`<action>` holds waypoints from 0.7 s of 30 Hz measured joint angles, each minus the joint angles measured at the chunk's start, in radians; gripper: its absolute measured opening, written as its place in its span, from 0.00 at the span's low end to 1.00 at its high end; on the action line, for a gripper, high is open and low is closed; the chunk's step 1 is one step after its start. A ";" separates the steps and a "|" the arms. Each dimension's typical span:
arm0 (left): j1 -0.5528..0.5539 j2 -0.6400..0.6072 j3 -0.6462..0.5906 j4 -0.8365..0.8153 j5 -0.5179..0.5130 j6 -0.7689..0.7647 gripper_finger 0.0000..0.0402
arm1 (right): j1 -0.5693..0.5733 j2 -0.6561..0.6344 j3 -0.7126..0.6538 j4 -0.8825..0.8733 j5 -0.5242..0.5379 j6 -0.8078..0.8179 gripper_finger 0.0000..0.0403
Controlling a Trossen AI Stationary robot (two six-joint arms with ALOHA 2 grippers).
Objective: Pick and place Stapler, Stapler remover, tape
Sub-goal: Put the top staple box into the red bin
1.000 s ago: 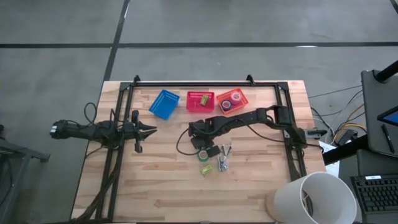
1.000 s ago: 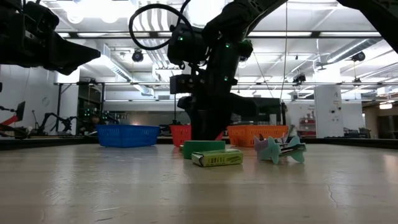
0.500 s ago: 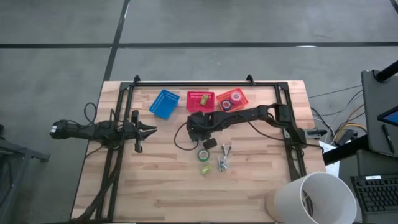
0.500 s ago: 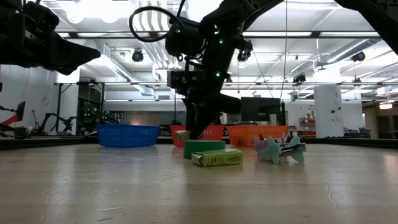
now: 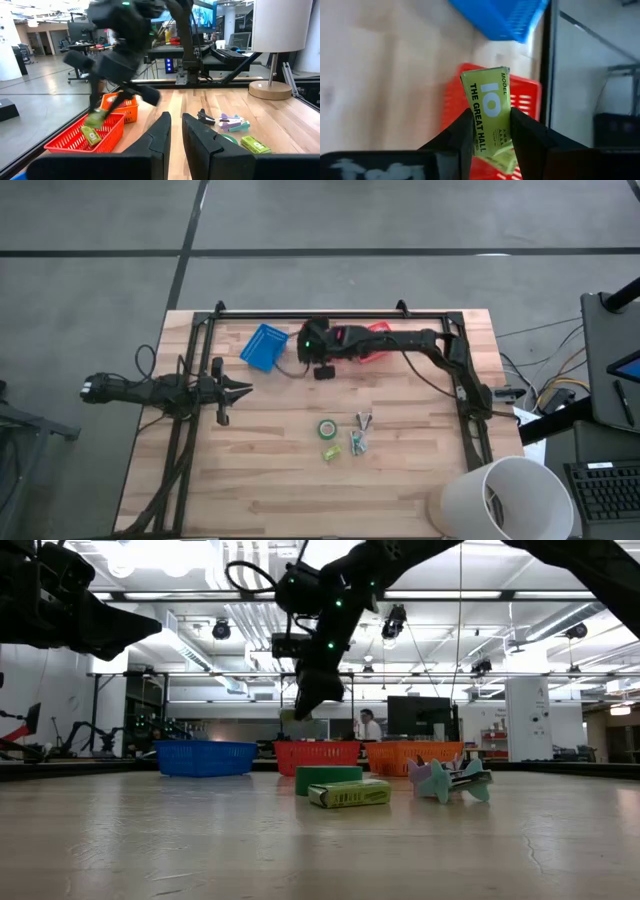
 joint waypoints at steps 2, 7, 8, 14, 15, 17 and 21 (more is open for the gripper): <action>0.000 0.000 0.000 0.000 0.000 0.000 0.13 | -0.036 0.000 0.001 0.021 -0.037 0.016 0.27; 0.000 0.000 0.000 0.000 0.000 0.000 0.13 | -0.107 0.014 0.001 0.051 -0.088 0.071 0.29; 0.000 0.000 0.000 0.000 0.000 0.000 0.13 | -0.117 0.017 -0.002 0.052 -0.090 0.083 0.30; 0.000 0.000 0.000 0.000 0.000 0.000 0.13 | -0.142 0.018 -0.026 0.055 -0.148 0.108 0.32; 0.000 0.000 0.000 0.000 0.000 0.000 0.13 | -0.143 0.018 -0.029 0.055 -0.158 0.112 0.32; 0.000 0.000 0.000 0.000 0.000 0.000 0.13 | -0.143 0.018 -0.032 0.055 -0.170 0.110 0.32; 0.000 0.000 0.000 0.000 0.000 0.000 0.13 | -0.143 0.019 -0.034 0.054 -0.168 0.114 0.36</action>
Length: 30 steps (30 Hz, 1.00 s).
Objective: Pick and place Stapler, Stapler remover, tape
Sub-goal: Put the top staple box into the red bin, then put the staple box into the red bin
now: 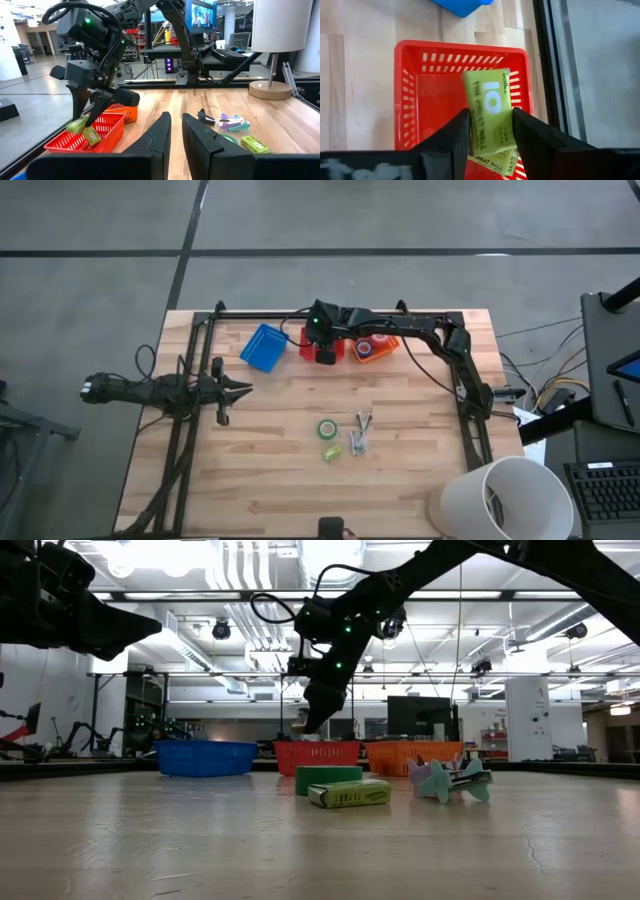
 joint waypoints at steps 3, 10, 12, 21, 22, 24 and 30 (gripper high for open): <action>0.000 0.000 0.000 0.000 0.000 0.000 0.13 | 0.001 0.000 0.000 -0.002 0.001 0.006 0.41; 0.000 0.000 0.000 0.000 0.000 0.000 0.13 | 0.007 -0.001 0.000 -0.037 0.000 0.034 0.53; 0.000 0.000 0.000 0.000 0.000 0.000 0.13 | 0.019 -0.009 0.000 -0.073 -0.015 0.046 0.55; 0.000 0.000 0.000 0.000 0.000 0.000 0.13 | 0.158 -0.080 0.003 -0.174 -0.144 0.152 0.55; 0.000 0.000 0.000 0.000 0.000 0.000 0.13 | 0.180 -0.086 0.003 -0.178 -0.154 0.160 0.55; 0.000 0.000 0.000 0.000 0.000 0.000 0.13 | 0.229 -0.094 0.003 -0.193 -0.172 0.178 0.54; 0.000 0.000 0.000 0.000 0.000 0.000 0.13 | 0.380 -0.095 0.002 -0.217 -0.213 0.240 0.55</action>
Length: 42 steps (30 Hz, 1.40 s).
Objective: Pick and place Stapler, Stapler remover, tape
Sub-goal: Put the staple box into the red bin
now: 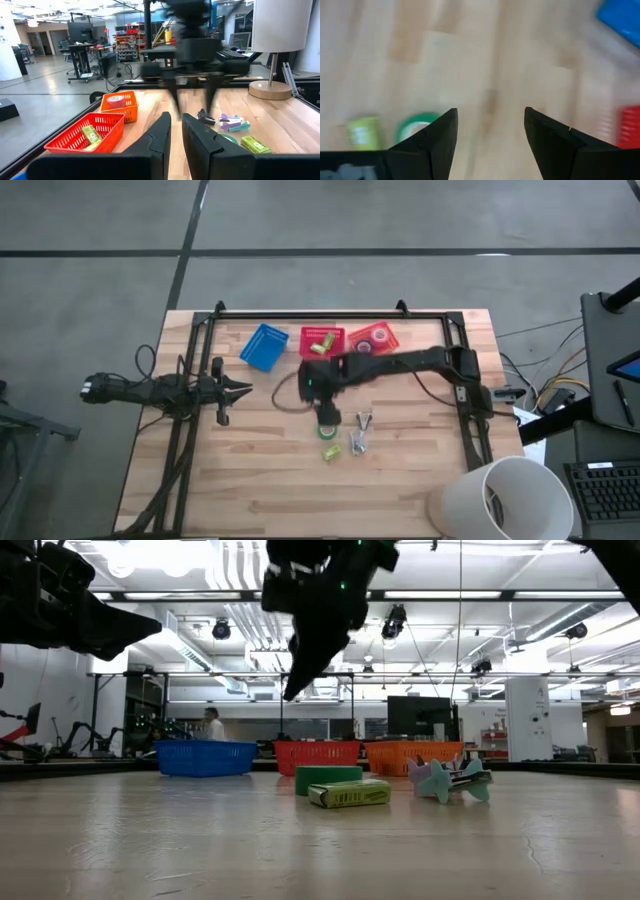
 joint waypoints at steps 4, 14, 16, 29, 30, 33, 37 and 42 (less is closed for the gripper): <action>0.000 0.000 0.000 0.000 0.000 0.000 0.13 | 0.097 -0.004 0.000 -0.016 0.004 0.035 0.53; 0.000 0.000 0.000 0.000 0.000 0.000 0.13 | 0.212 -0.004 -0.084 -0.013 0.007 0.148 0.53; 0.000 0.000 0.000 0.000 0.000 0.000 0.13 | 0.229 -0.004 -0.108 -0.011 0.005 0.177 0.53; 0.000 0.000 0.000 0.000 0.000 0.000 0.13 | 0.279 -0.004 -0.196 0.096 0.012 0.179 0.50; 0.000 0.000 0.000 0.000 0.000 0.000 0.13 | 0.279 -0.004 -0.205 0.112 0.012 0.177 0.50; 0.000 0.000 0.000 0.000 0.000 0.000 0.13 | 0.281 -0.004 -0.242 0.164 0.006 0.177 0.51; 0.000 0.000 0.000 0.000 0.000 0.000 0.13 | 0.281 -0.004 -0.289 0.227 -0.022 0.183 0.50; 0.000 0.000 0.000 0.000 0.000 0.000 0.13 | 0.273 -0.004 -0.331 0.280 -0.026 0.185 0.51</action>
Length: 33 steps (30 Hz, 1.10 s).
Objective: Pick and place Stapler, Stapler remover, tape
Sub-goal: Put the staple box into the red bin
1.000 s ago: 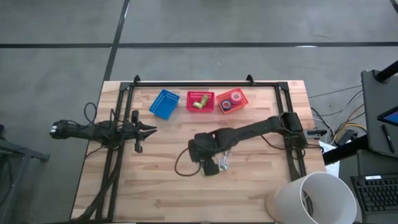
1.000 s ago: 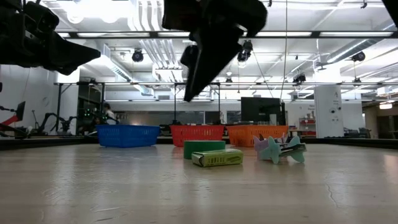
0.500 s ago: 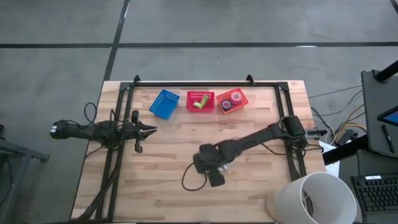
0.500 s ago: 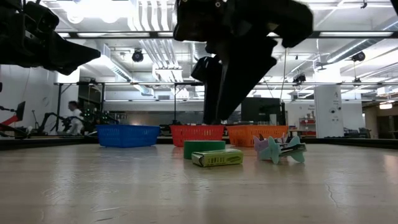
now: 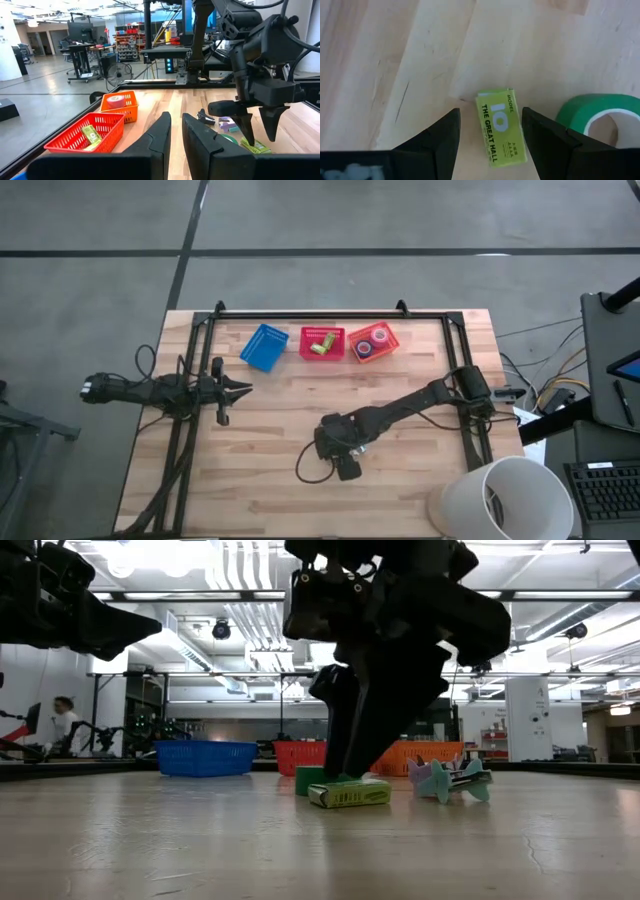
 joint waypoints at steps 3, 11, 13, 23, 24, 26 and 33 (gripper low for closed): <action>0.000 0.000 0.000 0.000 0.000 0.000 0.13 | -0.008 0.000 -0.021 0.022 -0.008 -0.002 0.51; 0.000 0.000 0.000 0.000 0.000 0.000 0.13 | -0.028 0.000 -0.097 0.123 -0.068 0.029 0.49; 0.000 0.000 0.000 0.000 0.000 0.000 0.13 | -0.029 -0.002 -0.105 0.139 -0.068 0.038 0.48; 0.000 0.000 0.000 0.000 0.000 0.000 0.13 | -0.040 -0.002 -0.106 0.144 -0.067 0.038 0.34; 0.000 0.000 0.000 0.000 0.000 0.000 0.13 | -0.040 -0.002 -0.106 0.144 -0.067 0.039 0.32; 0.000 0.000 0.000 0.000 0.000 0.000 0.13 | -0.040 -0.002 -0.106 0.144 -0.067 0.042 0.30; 0.000 0.000 0.000 0.000 0.000 0.000 0.13 | -0.048 -0.025 -0.081 0.118 -0.068 0.044 0.28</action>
